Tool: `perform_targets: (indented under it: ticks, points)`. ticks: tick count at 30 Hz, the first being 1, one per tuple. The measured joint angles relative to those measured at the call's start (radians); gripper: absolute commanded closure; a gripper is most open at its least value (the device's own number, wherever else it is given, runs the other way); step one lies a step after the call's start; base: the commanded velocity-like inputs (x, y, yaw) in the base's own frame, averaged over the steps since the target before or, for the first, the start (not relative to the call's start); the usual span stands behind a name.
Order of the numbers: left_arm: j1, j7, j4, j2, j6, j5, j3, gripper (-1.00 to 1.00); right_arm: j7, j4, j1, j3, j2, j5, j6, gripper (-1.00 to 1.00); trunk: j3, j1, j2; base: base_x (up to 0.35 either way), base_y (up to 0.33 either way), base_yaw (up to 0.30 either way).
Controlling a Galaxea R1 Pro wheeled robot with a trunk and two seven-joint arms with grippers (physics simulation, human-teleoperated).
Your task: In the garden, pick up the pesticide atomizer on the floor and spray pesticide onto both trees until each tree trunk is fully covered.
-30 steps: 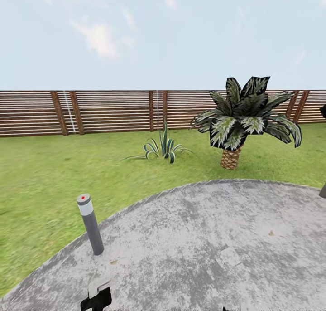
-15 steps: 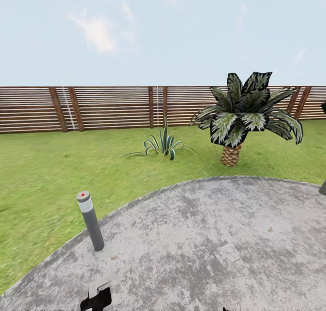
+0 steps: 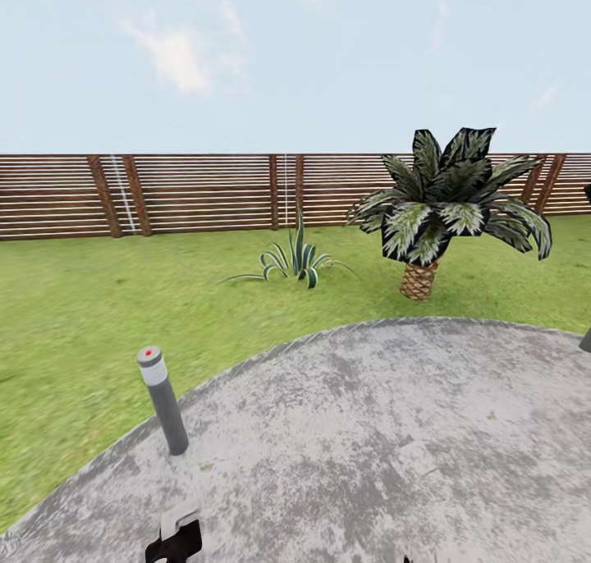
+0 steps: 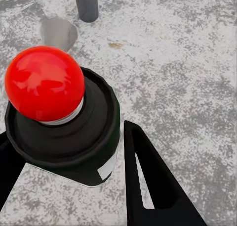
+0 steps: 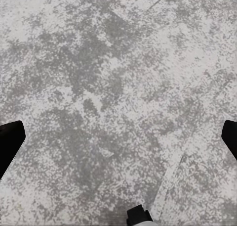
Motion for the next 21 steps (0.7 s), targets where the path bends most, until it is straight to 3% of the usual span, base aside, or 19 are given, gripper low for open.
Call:
perform_targets:
  ticks: [21]
  points:
    - [0.000,0.000,0.000,0.000,0.000,0.000,0.000,1.00,0.000,0.000,0.000,-0.001,0.000,0.000,0.000,-1.00,0.000,0.000,0.000,0.323,0.000,0.000]
